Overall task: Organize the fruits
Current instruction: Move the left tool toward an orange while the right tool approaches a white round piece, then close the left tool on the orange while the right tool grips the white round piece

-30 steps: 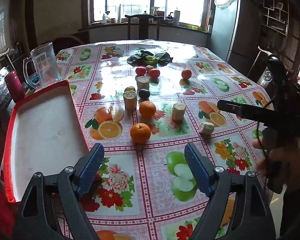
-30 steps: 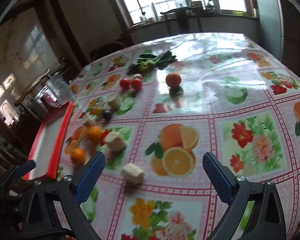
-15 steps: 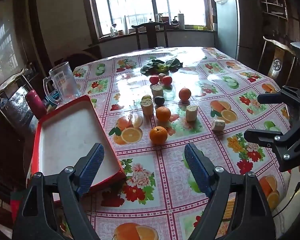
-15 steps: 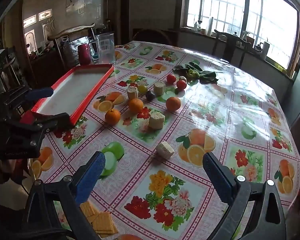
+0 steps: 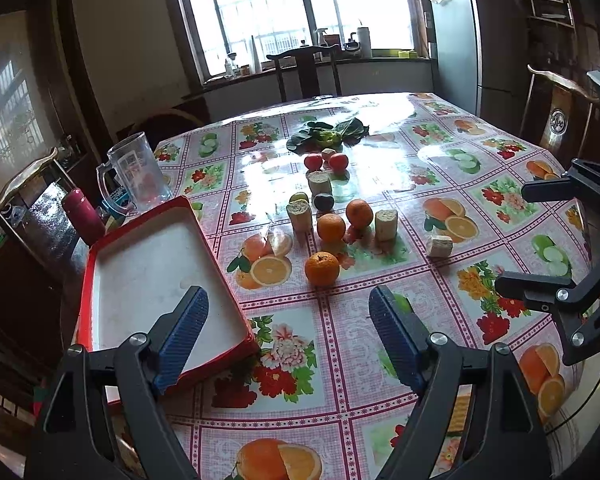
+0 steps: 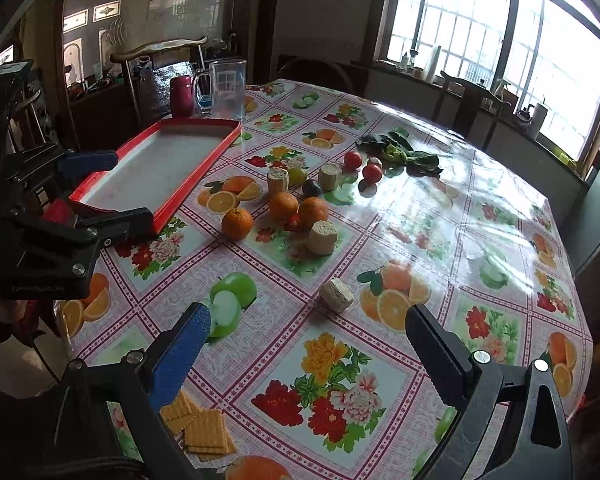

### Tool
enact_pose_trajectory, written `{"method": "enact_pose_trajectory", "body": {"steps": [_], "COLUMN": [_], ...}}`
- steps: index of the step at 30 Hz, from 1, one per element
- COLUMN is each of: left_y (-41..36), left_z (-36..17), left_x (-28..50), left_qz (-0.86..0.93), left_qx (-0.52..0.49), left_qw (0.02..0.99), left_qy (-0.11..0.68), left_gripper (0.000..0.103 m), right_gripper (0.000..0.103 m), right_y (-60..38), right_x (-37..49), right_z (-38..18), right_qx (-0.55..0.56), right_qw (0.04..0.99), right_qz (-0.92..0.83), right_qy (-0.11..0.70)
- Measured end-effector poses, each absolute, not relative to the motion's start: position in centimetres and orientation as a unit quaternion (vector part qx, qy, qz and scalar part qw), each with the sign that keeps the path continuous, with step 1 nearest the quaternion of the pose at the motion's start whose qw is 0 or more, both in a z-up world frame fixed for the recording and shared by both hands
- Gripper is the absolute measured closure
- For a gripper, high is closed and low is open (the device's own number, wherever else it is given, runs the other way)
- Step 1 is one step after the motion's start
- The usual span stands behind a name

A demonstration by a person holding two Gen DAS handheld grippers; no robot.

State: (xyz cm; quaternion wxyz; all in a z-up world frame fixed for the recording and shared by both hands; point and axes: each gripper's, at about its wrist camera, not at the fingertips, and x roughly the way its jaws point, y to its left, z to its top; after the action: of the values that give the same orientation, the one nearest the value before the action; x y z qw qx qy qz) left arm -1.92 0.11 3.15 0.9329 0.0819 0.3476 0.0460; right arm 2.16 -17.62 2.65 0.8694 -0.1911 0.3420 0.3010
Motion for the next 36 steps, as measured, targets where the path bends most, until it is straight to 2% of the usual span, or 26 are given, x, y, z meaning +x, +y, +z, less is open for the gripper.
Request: {"method": "enact_pose_trajectory", "body": {"steps": [19,22,27,29,32,36], "left_y": [0.6,1.0,1.9,2.0,2.1,2.4], "left_z": [1.5,0.4,-1.4,-1.9,-2.6,-3.3], "left_x": [-0.5,0.5,3.5,4.6,6.0,7.7], "left_qz": [0.031,0.023,0.009,0.005,0.0,0.0], "left_qx": [0.048,0.03,-0.001,-0.003,-0.003,0.001], "left_qw": [0.921,0.916,0.904,0.901,0.897,0.892], "left_qy": [0.385,0.4,0.427,0.433,0.442,0.453], "left_gripper": [0.02,0.02,0.021,0.03,0.037,0.038], "right_gripper": [0.005,0.009,0.023,0.025,0.03,0.031], "right_y": [-17.7,-17.6,-17.1,-16.8,-16.7,-16.6], "right_x": [4.0,5.3,7.8,8.7,9.8,10.9], "right_z": [0.8,-0.1,-2.0,-2.6,-3.2,-3.7], "right_qx": [-0.175,-0.166,-0.155,-0.153,-0.152,-0.15], "right_qw": [0.858,0.851,0.842,0.839,0.836,0.834], "right_qz": [0.315,0.319,0.314,0.313,0.31,0.31], "right_qy": [0.367,0.382,0.41,0.418,0.426,0.431]}}
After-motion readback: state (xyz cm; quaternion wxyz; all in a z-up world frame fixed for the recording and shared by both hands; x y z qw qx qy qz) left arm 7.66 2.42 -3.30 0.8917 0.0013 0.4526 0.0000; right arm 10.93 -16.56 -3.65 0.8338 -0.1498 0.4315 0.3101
